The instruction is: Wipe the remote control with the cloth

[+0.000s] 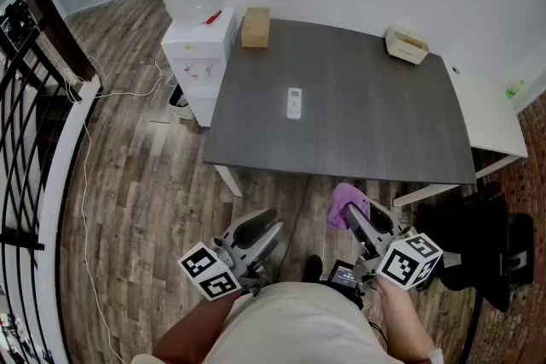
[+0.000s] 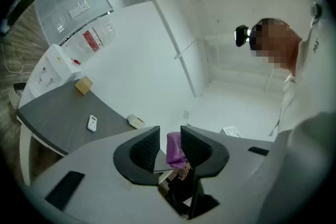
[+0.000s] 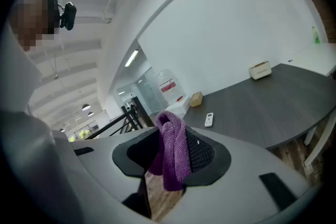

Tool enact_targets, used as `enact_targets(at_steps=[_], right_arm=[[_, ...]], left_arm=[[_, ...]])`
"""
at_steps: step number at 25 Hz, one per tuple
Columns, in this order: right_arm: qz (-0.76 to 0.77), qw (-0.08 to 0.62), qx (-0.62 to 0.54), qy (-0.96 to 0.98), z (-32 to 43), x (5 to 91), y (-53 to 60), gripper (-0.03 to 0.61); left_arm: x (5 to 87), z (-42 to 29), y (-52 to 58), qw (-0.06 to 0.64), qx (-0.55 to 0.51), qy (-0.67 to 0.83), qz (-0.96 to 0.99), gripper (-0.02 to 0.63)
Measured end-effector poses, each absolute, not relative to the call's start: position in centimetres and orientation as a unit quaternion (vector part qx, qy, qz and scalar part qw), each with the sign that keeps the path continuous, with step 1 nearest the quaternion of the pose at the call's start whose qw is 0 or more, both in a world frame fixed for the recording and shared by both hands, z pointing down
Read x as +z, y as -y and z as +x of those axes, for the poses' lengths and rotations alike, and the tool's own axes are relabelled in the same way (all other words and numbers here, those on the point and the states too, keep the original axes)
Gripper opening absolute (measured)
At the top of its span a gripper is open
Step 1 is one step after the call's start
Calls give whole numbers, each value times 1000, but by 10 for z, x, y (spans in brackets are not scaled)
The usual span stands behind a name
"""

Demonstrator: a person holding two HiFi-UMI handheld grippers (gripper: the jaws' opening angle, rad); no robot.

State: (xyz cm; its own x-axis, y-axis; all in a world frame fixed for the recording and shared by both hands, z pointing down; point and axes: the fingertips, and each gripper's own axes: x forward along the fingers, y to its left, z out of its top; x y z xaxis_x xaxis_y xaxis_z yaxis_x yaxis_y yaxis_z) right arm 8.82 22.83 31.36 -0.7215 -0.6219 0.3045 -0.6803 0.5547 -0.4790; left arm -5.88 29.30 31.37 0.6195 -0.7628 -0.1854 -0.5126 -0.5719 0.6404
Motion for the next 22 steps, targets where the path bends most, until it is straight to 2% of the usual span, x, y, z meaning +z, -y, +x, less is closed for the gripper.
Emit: enact_targets(at_steps=[8,14,22], right_arm=[[422,49,312,850,79,330,-223,149],[450,49,311,836,89,331,-204,149],[432,65,337,834,103,358,-116,149]], left_arm=[[339,-92,-281,286,-184,381,860,114],[357,-97,-255,301,-154,385,859,148],[381,-86,-172,308,-119,435,838,172]])
